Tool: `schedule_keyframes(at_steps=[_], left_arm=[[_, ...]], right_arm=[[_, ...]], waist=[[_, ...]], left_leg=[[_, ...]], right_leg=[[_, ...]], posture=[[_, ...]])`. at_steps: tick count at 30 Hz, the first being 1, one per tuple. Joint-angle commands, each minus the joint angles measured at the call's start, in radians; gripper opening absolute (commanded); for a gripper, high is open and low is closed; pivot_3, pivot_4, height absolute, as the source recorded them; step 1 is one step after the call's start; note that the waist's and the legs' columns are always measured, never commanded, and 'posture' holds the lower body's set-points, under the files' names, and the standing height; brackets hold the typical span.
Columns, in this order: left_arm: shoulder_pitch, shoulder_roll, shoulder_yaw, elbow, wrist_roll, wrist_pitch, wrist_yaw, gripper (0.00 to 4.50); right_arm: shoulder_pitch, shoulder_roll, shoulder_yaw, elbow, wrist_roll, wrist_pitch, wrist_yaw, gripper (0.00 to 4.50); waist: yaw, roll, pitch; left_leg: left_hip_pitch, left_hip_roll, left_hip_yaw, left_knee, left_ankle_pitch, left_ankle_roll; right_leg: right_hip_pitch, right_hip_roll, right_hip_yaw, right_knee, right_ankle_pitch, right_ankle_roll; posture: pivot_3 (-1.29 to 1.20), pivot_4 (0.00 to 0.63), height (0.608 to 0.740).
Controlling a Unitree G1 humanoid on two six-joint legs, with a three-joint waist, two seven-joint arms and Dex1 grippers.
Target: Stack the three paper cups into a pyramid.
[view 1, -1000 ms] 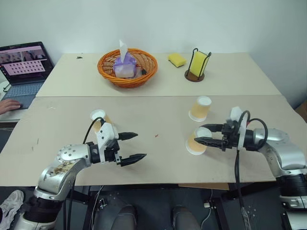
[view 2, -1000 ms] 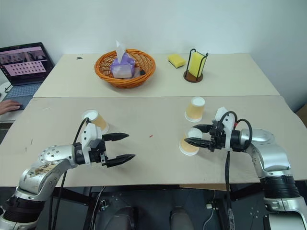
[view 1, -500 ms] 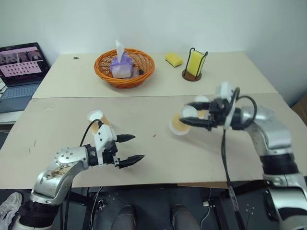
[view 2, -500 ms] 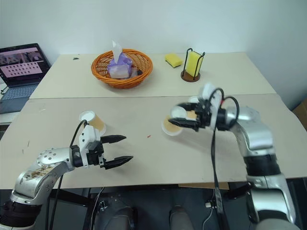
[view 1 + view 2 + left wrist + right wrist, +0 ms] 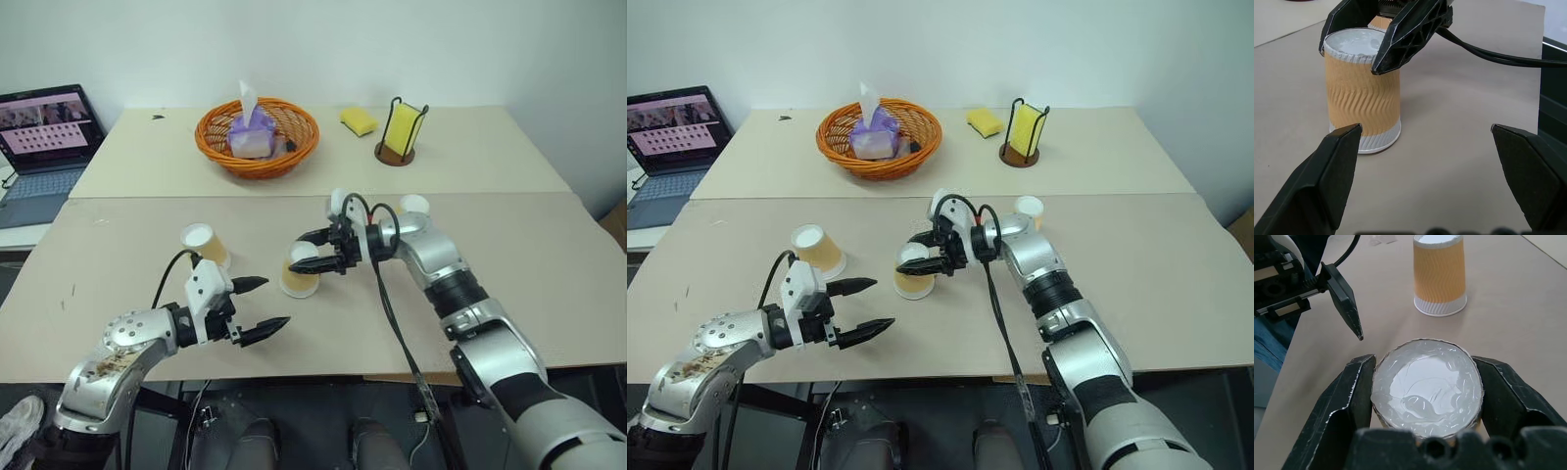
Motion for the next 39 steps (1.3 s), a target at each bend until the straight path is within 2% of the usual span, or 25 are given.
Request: schedule_keyframes(at_steps=[1,11,13,14,16,20,25,31,33,35,39], left_arm=[[0.018,-0.003,0.030,-0.061,-0.021,0.010,0.021,4.50],[0.033,-0.007,0.035,-0.080,-0.019,0.019,0.048,4.50],[0.035,-0.009,0.034,-0.081,-0.017,0.019,0.053,4.50],[0.035,-0.009,0.033,-0.081,-0.015,0.017,0.054,4.50],[0.036,-0.009,0.032,-0.077,-0.013,0.014,0.053,4.50],[0.032,-0.008,0.031,-0.072,-0.011,0.012,0.050,4.50],[0.019,-0.008,0.024,-0.059,-0.007,0.008,0.042,4.50],[0.010,-0.010,0.016,-0.047,-0.002,0.003,0.035,4.50],[0.007,-0.013,0.013,-0.041,0.001,0.001,0.035,4.50],[0.005,-0.015,0.010,-0.040,0.001,0.002,0.037,4.50],[-0.009,-0.014,0.008,-0.028,0.002,0.004,0.034,4.50]], right_arm=[[-0.078,0.035,-0.030,0.113,-0.035,-0.079,-0.005,2.78],[-0.166,0.110,-0.038,0.284,-0.090,-0.159,0.009,2.78],[-0.173,0.119,-0.047,0.297,-0.094,-0.163,0.010,3.78],[-0.176,0.121,-0.053,0.302,-0.096,-0.165,0.010,3.87],[-0.182,0.124,-0.064,0.307,-0.103,-0.174,0.006,4.43],[-0.176,0.102,-0.078,0.262,-0.106,-0.181,0.008,4.47],[-0.088,0.011,-0.094,0.013,-0.066,-0.087,0.056,4.47],[0.150,-0.169,-0.186,-0.534,0.083,0.181,0.047,4.47],[0.245,-0.217,-0.268,-0.689,0.154,0.284,-0.014,4.47],[0.360,-0.238,-0.375,-0.814,0.182,0.371,-0.148,4.47],[0.530,-0.201,-0.509,-0.923,0.111,0.456,-0.463,4.47]], waist=[[-0.005,0.000,0.000],[-0.015,0.000,0.000],[-0.019,0.000,0.000],[-0.021,0.000,0.000],[-0.021,0.000,0.000],[-0.021,0.000,0.000],[-0.015,0.000,0.000],[0.002,0.000,0.000],[0.004,0.000,0.000],[0.006,0.000,0.000],[0.005,0.000,0.000]], left_leg=[[0.001,0.000,0.000,0.000,0.000,0.000],[0.002,0.000,0.000,-0.001,0.000,0.000],[0.002,0.000,0.000,-0.001,0.000,0.000],[0.002,0.000,0.000,-0.001,0.000,0.000],[0.002,0.000,0.000,-0.001,0.000,0.000],[0.001,0.000,0.000,-0.002,0.000,0.000],[0.001,0.000,0.000,-0.002,0.000,0.000],[0.000,0.000,0.000,-0.001,0.000,0.000],[-0.001,0.000,0.000,-0.001,0.000,0.000],[-0.001,0.000,0.000,-0.001,0.000,0.000],[0.001,0.000,0.000,0.000,0.000,0.000]], right_leg=[[0.000,0.000,0.000,0.000,0.000,0.000],[0.001,0.000,0.000,0.000,0.000,0.000],[0.001,0.000,0.000,0.000,0.000,0.000],[0.001,0.000,0.000,0.001,0.000,0.000],[0.001,0.000,0.000,0.001,0.000,0.000],[0.000,0.000,0.000,0.000,0.000,0.000],[0.000,0.000,0.000,0.000,0.000,0.000],[0.000,0.000,0.000,0.000,0.000,0.000],[0.000,-0.001,0.000,-0.001,0.000,0.000],[0.000,-0.001,0.000,-0.001,0.000,0.000],[0.002,0.000,0.000,-0.001,0.000,0.000]], posture=[[0.00,0.150,0.740],[0.00,0.150,0.740],[0.00,0.150,0.740],[0.00,0.150,0.740],[0.00,0.150,0.740],[0.00,0.150,0.740],[0.00,0.150,0.740],[0.00,0.150,0.740],[0.00,0.150,0.740],[0.00,0.150,0.740],[0.00,0.150,0.740]])
